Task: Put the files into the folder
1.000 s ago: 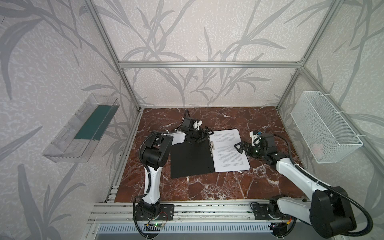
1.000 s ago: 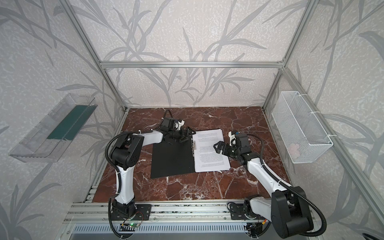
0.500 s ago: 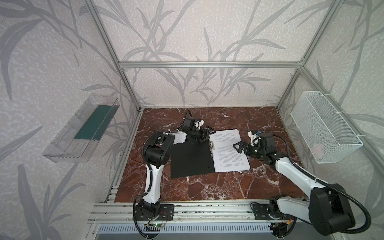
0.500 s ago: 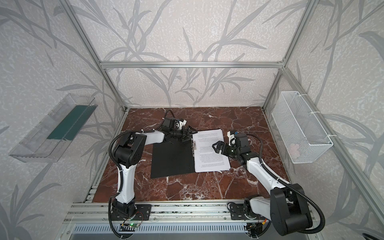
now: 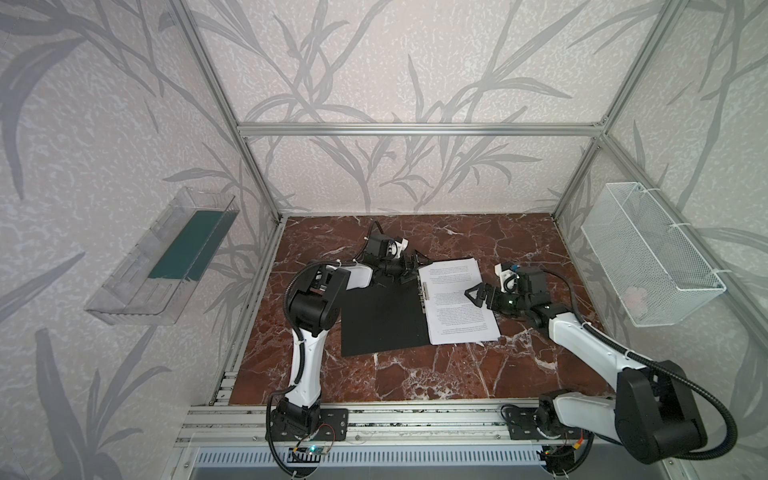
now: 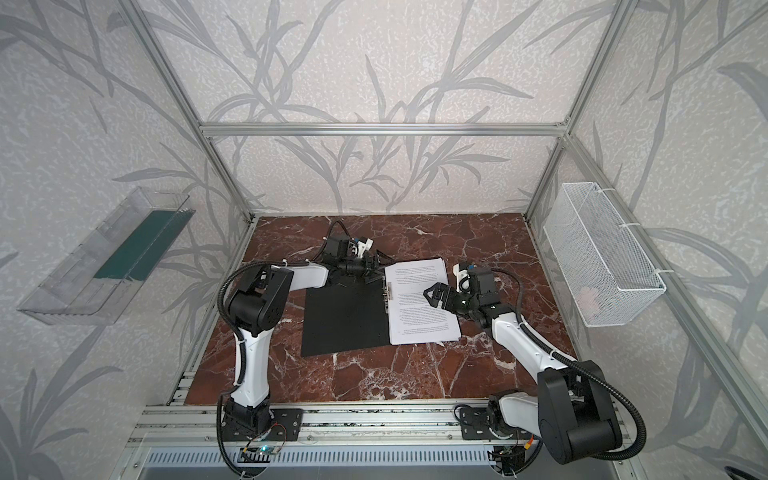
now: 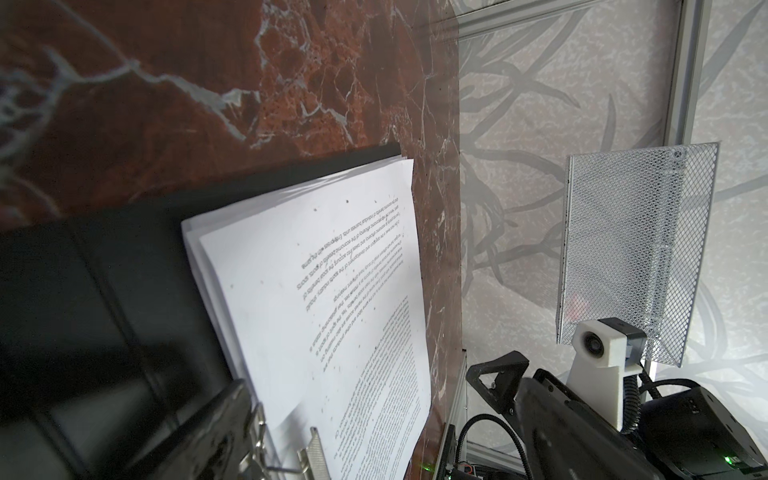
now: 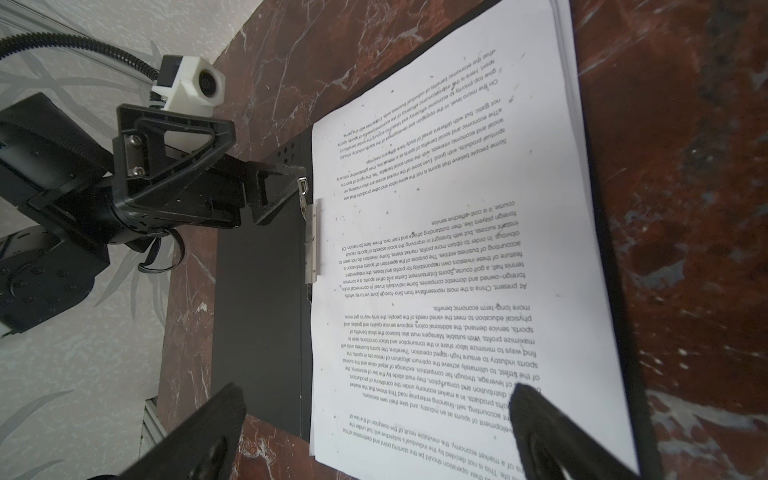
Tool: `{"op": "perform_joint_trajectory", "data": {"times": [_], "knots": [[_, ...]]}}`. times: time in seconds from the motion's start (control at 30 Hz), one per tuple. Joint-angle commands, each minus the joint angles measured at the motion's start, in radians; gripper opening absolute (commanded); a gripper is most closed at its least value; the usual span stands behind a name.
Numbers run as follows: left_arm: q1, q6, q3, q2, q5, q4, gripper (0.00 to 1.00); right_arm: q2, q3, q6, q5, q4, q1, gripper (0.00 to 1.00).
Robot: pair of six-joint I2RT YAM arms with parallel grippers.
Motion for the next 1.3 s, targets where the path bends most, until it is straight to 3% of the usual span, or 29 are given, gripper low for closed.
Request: {"op": "perform_joint_trajectory", "data": {"times": [0.0, 0.4, 0.7, 0.93, 1.1, 1.27], "knots": [[-0.008, -0.029, -0.021, -0.059, 0.033, 0.065, 0.99, 0.007, -0.004, 0.0, -0.01, 0.026, 0.005, 0.99], [-0.052, -0.065, -0.108, -0.159, 0.029, 0.14, 0.99, 0.002, -0.005, 0.001, -0.003, 0.028, 0.005, 0.99], [-0.125, -0.08, -0.277, -0.28, -0.014, 0.215, 0.99, -0.065, -0.017, 0.038, 0.087, -0.002, 0.006, 0.99], [-0.144, -0.09, -0.262, -0.309, 0.007, 0.212, 0.99, -0.091, 0.02, -0.007, 0.133, -0.108, 0.004, 0.99], [-0.144, -0.017, -0.212, -0.419, -0.006, 0.068, 0.99, -0.109, -0.029, 0.057, 0.154, -0.079, -0.024, 0.99], [-0.144, 0.155, -0.26, -0.644, -0.133, -0.193, 0.99, -0.116, -0.063, 0.096, 0.071, -0.015, -0.049, 0.99]]}}
